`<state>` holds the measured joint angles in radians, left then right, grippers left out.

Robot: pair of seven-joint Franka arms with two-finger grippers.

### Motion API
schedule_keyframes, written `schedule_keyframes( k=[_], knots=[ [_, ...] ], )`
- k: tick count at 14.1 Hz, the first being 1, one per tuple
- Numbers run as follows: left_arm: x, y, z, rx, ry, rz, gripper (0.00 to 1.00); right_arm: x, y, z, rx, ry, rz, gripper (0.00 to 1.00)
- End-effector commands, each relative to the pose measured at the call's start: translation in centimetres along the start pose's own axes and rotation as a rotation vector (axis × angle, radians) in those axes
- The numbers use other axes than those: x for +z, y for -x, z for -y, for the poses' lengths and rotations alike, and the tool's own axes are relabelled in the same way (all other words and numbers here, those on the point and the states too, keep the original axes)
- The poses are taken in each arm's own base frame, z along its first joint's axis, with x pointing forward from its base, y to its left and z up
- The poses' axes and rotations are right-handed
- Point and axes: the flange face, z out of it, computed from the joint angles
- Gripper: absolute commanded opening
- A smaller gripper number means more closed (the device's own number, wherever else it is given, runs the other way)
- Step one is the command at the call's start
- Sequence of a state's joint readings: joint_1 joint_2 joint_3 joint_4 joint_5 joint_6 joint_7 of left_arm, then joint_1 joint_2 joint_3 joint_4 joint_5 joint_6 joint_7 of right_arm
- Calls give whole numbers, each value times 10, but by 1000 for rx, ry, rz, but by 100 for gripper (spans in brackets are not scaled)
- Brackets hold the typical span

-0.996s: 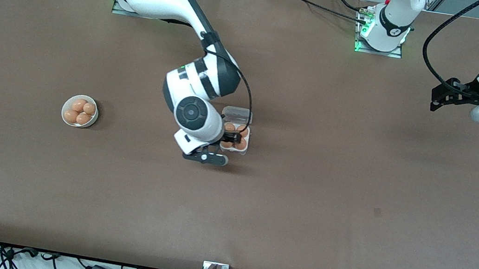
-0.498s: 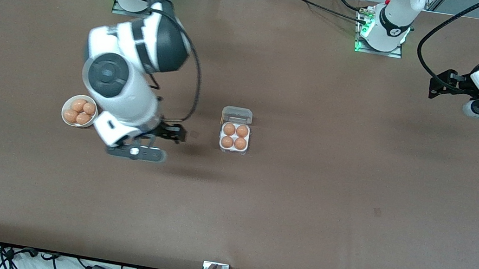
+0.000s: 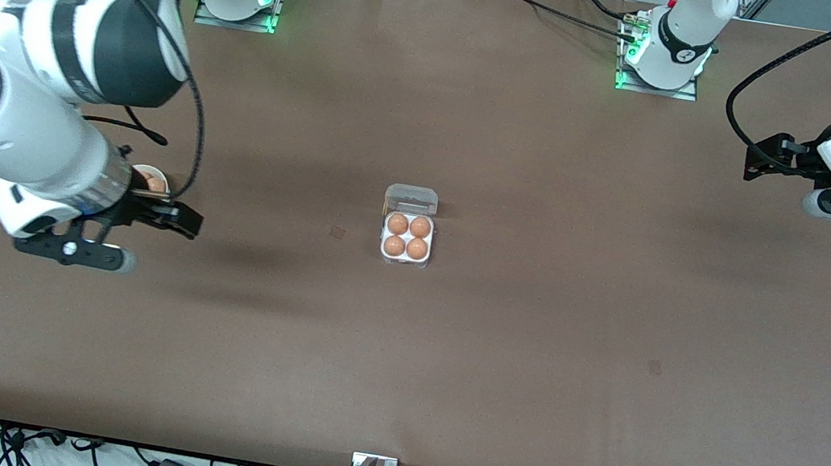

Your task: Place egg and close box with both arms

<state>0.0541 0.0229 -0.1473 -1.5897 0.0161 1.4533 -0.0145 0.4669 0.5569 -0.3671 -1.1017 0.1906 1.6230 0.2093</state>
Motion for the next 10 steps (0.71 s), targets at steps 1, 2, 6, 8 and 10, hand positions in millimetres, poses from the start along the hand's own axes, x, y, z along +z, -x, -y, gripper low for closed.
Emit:
schedule_keyframes(
  k=[1,2,6,8,10],
  knots=[
    [3,-9,4,18,9,24,100,-15,-5,-55,21,-22,-8,100],
    [4,-10,4,18,9,24,100,-21,-5,-76,49,-31,-14,100],
    [7,-9,1,32,5,44,21,-54,20,-156,87,-58,-29,100],
    [12,-12,3,38,8,58,8,-66,28,-177,41,-30,-45,100],
    [12,-12,3,44,8,58,4,-73,31,-185,-15,-15,-46,100]
  ],
)
